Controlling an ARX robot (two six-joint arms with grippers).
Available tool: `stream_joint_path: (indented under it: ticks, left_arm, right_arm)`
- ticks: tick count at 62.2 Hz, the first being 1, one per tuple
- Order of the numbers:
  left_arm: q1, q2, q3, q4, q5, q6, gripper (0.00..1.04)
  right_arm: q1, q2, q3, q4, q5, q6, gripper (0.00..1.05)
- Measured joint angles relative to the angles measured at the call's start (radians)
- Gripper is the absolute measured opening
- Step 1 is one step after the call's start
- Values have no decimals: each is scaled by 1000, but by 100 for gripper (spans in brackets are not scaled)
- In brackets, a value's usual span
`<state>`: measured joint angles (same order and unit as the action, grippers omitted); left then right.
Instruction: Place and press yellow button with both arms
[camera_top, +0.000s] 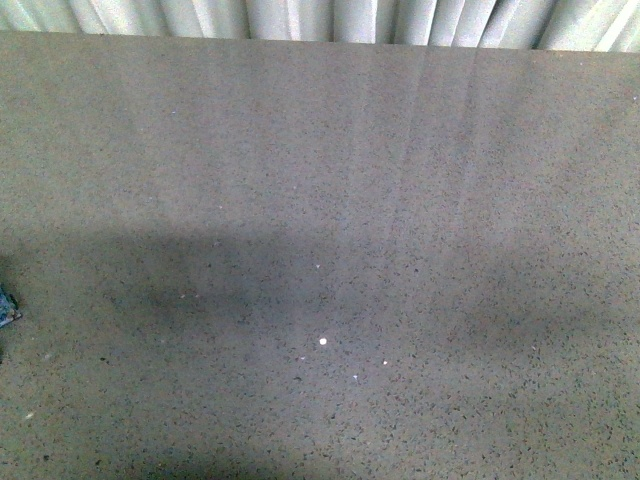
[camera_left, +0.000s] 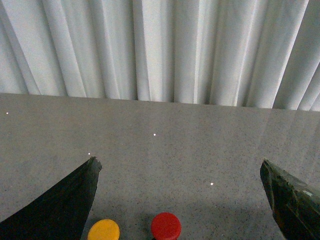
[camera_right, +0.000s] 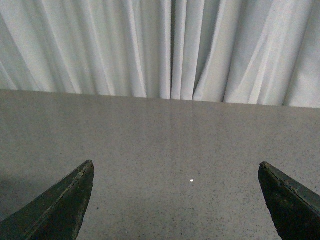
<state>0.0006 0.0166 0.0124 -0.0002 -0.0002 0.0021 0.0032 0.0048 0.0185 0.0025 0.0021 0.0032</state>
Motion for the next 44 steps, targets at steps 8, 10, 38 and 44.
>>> stream_joint_path:
  ticks: [8, 10, 38, 44]
  left_arm:
    - [0, 0, 0, 0, 0, 0, 96]
    - [0, 0, 0, 0, 0, 0, 96]
    - [0, 0, 0, 0, 0, 0, 96]
    - [42, 66, 58, -154, 149, 20, 96]
  right_arm:
    - [0, 0, 0, 0, 0, 0, 96]
    - [0, 0, 0, 0, 0, 0, 96]
    - [0, 0, 0, 0, 0, 0, 96]
    - [0, 0, 0, 0, 1, 0, 96]
